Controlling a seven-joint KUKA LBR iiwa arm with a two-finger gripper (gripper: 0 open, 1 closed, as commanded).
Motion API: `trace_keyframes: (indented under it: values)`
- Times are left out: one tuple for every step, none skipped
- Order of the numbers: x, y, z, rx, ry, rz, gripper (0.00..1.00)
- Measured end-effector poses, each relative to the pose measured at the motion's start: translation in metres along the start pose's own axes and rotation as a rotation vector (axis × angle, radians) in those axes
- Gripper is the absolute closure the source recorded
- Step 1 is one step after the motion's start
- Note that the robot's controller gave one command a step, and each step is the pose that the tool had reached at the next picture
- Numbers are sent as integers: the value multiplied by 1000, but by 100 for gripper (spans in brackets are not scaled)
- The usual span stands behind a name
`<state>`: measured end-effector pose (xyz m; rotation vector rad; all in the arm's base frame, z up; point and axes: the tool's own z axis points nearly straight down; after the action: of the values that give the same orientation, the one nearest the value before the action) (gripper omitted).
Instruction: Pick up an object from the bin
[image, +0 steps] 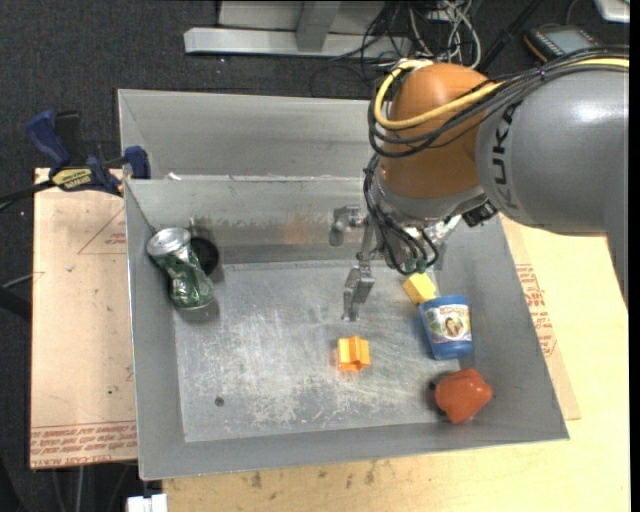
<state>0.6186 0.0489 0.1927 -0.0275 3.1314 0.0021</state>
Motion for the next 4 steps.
trace_keyframes:
  values:
    - [8, -10, 70, 0, 5, -29, 0]
    - [45, -12, 87, 0, 14, 67, 0]
    - [44, -39, 98, -1, 7, 61, 0]
    - [85, -75, 107, 2, 10, -125, 100]
